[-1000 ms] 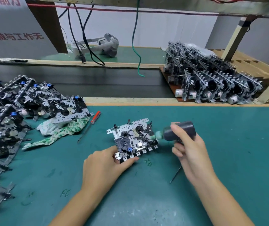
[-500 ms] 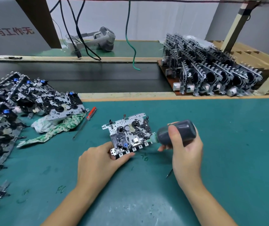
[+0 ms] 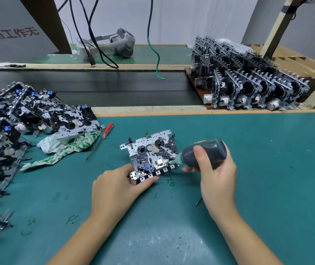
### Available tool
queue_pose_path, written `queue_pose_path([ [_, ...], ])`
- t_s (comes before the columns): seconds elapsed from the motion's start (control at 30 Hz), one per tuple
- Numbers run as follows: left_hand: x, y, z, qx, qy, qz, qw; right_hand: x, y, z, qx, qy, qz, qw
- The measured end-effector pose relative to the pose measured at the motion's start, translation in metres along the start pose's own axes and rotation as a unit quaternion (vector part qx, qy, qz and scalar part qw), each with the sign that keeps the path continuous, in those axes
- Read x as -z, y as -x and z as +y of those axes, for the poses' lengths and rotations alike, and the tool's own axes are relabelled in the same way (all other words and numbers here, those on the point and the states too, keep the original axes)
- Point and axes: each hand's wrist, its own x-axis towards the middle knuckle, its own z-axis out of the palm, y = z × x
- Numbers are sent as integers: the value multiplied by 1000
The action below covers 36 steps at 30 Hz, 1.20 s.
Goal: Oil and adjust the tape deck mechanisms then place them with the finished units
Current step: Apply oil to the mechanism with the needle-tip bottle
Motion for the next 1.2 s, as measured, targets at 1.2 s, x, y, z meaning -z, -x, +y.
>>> queue_pose_path([
  [1.2, 1, 1, 2, 1, 12, 1, 1000, -1, 1, 2, 27, -6, -14, 1000],
])
